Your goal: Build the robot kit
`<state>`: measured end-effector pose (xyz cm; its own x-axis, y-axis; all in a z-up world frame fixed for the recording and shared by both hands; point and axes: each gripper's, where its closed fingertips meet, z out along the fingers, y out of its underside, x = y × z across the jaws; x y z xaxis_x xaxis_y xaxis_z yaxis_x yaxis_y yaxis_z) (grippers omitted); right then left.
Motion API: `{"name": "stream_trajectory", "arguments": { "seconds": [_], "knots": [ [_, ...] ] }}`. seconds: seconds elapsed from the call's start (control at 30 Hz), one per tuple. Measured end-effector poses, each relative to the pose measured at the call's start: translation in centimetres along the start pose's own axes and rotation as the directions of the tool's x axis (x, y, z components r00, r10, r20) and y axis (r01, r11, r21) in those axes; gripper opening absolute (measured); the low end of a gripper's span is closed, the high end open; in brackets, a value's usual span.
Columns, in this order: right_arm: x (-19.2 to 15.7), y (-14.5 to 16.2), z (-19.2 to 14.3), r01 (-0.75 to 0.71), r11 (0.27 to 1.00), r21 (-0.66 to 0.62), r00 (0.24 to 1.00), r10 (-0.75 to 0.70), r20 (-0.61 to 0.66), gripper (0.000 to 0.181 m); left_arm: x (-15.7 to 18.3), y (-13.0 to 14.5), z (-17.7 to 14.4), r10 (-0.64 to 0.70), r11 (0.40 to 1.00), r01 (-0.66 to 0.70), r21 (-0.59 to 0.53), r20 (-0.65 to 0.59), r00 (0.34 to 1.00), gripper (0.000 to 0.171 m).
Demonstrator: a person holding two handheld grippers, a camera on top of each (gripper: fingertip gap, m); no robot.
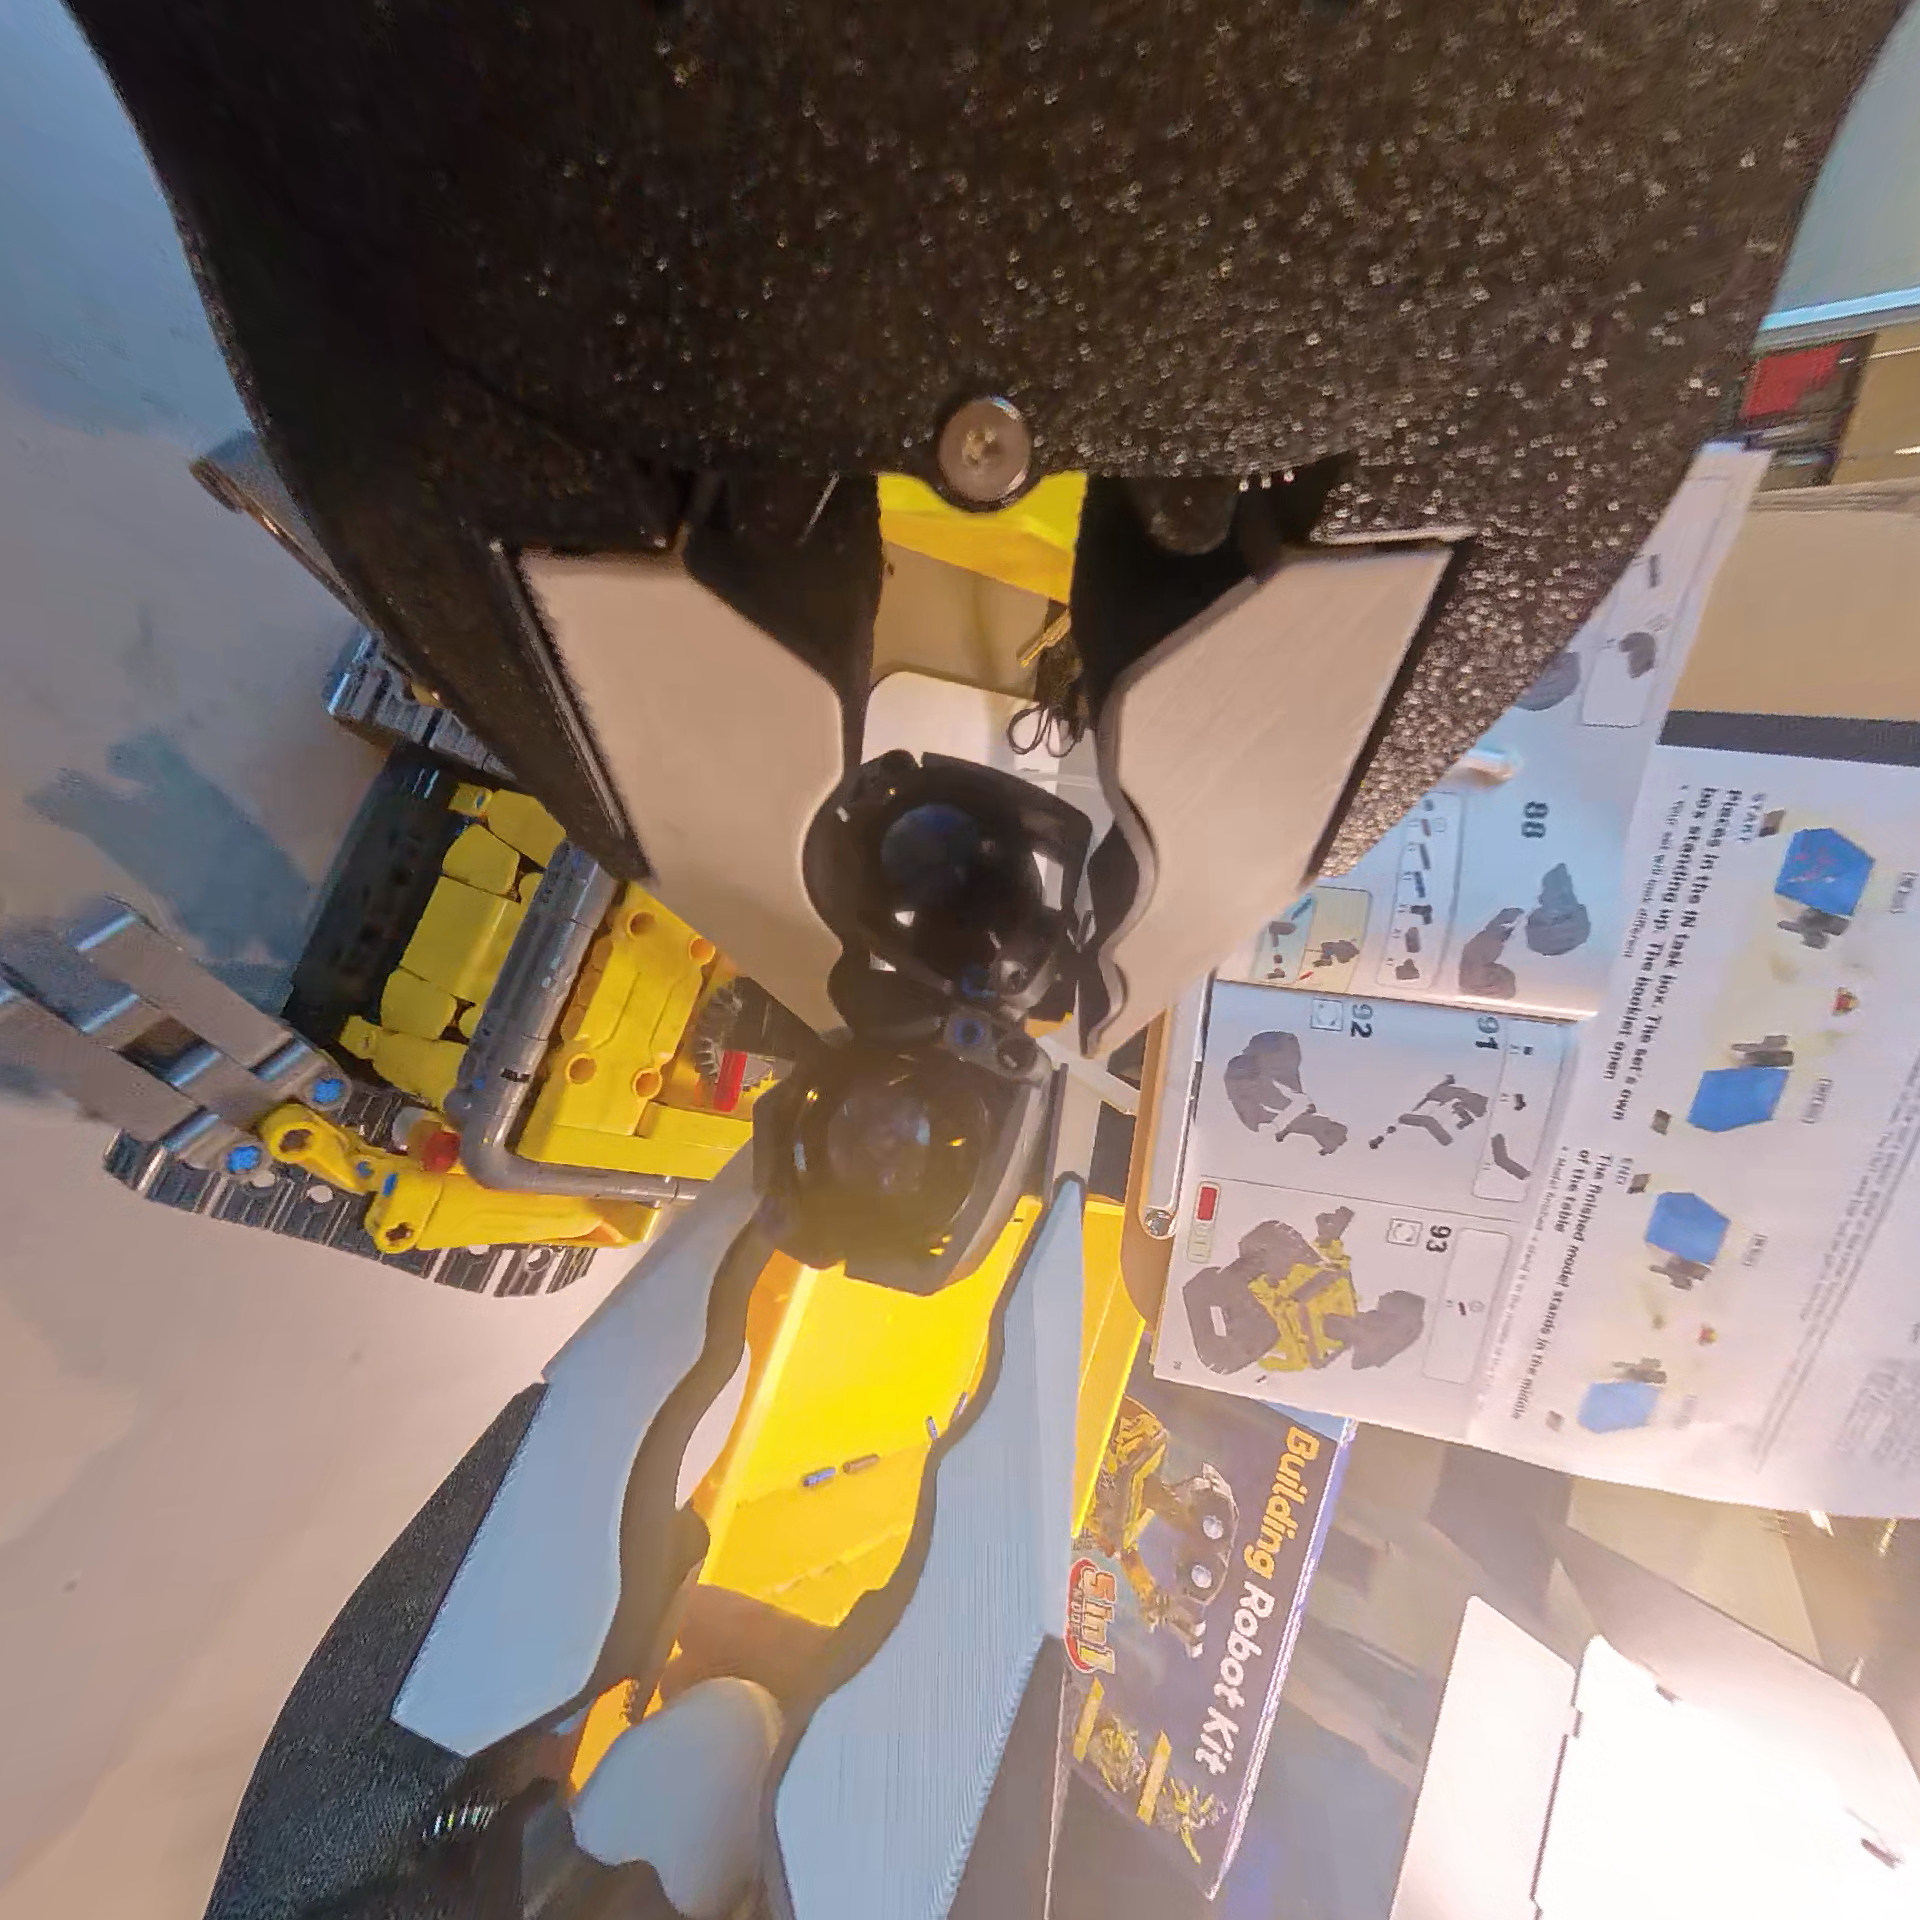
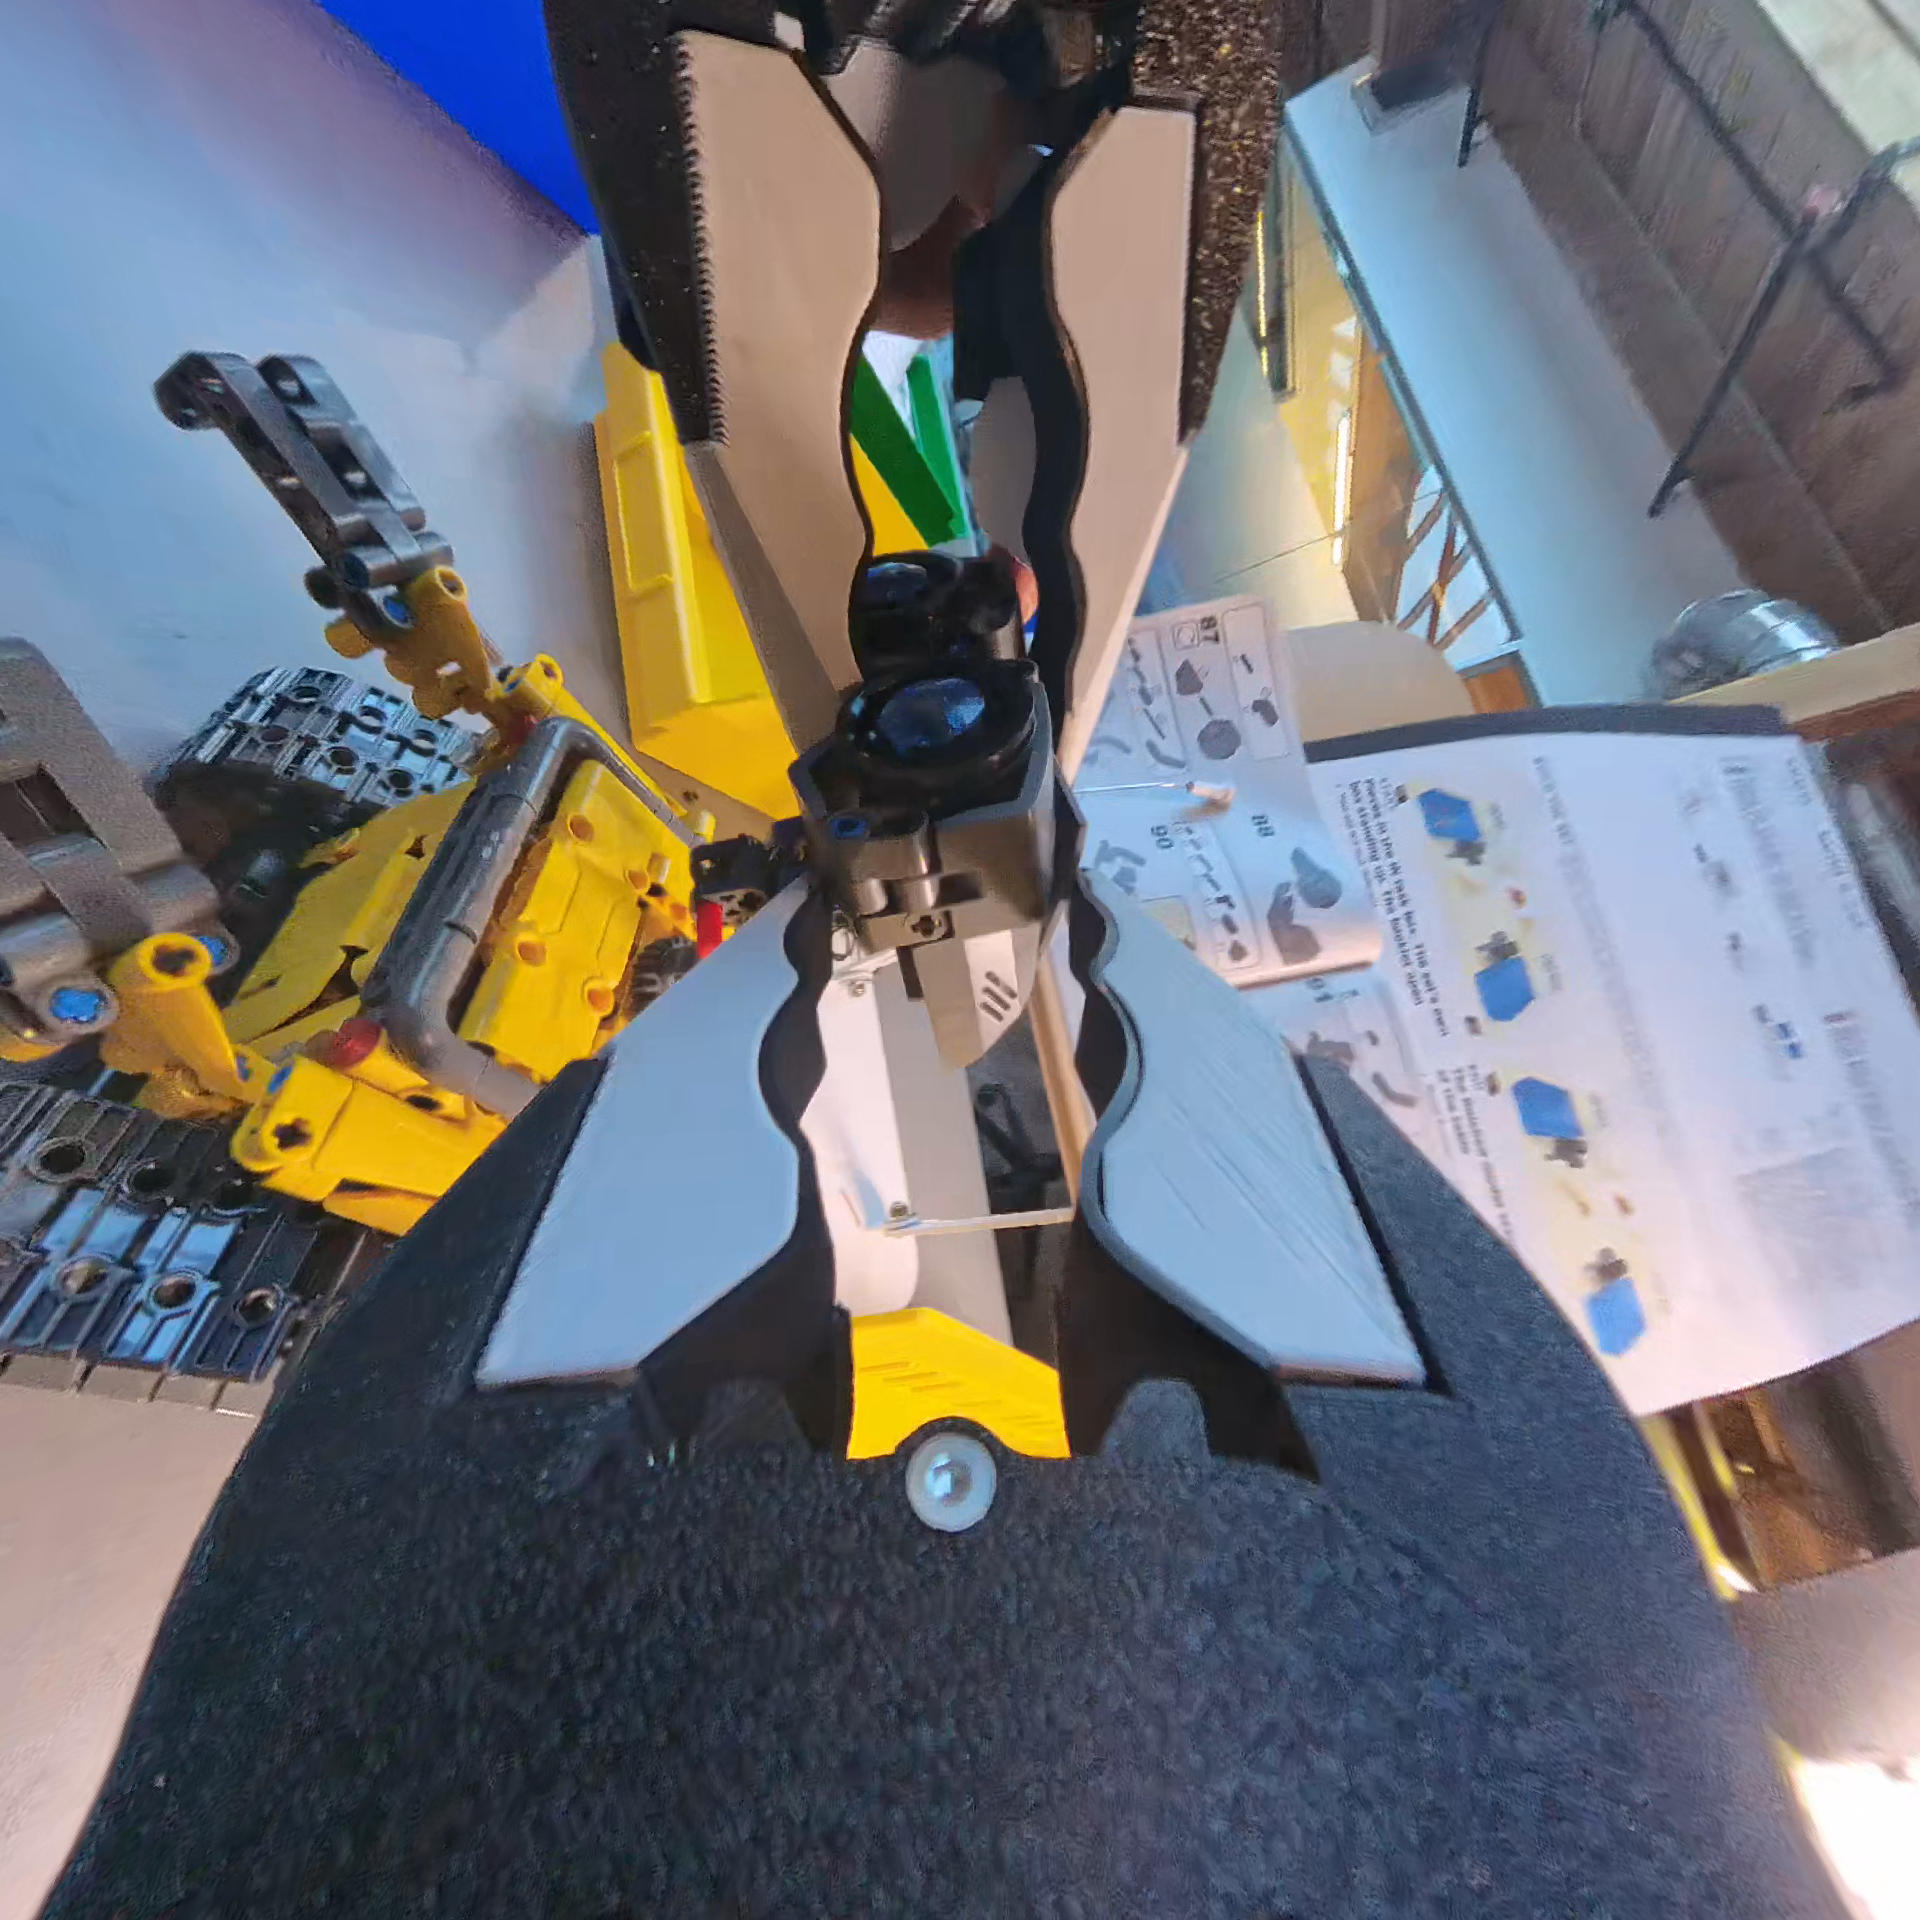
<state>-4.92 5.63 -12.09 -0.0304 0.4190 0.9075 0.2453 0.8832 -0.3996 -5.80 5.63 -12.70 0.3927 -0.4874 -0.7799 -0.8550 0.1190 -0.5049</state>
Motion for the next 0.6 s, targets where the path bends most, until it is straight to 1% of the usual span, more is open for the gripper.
{"name": "stream_trajectory", "arguments": {
  "seconds": [0.1,0.3,0.37,0.47,0.53,0.6],
  "knots": [
    [0.4,1.1,0.1,-0.103,0.994,0.025,0.995,0.102,0.022,0.044,-0.4,0.0,0.7,-0.032,0.999,0.031,0.038,0.012,0.999,0.039],
    [0.5,1.6,-0.4,-0.259,0.963,0.072,0.965,0.254,0.069,0.045,-0.7,-0.4,1.3,0.001,0.998,-0.002,0.056,0.019,1.000,0.037],
    [0.4,1.9,-0.5,-0.350,0.934,0.076,0.934,0.342,0.106,0.046,-0.8,-0.1,1.4,0.042,0.999,-0.044,0.033,0.040,0.998,0.037],
    [0.4,2.2,-0.9,-0.483,0.870,0.098,0.871,0.465,0.162,0.049,-0.8,0.2,1.8,0.108,0.994,-0.108,-0.008,0.067,0.992,0.036],
    [0.1,2.7,-0.8,-0.553,0.830,0.075,0.823,0.531,0.201,0.056,-0.4,0.2,1.8,0.124,0.992,-0.123,-0.015,0.063,0.990,0.037],
    [-0.3,2.7,-0.9,-0.627,0.777,0.060,0.761,0.594,0.260,0.064,-0.2,0.2,1.8,0.132,0.991,-0.131,-0.016,0.062,0.989,0.037]
  ]
}}
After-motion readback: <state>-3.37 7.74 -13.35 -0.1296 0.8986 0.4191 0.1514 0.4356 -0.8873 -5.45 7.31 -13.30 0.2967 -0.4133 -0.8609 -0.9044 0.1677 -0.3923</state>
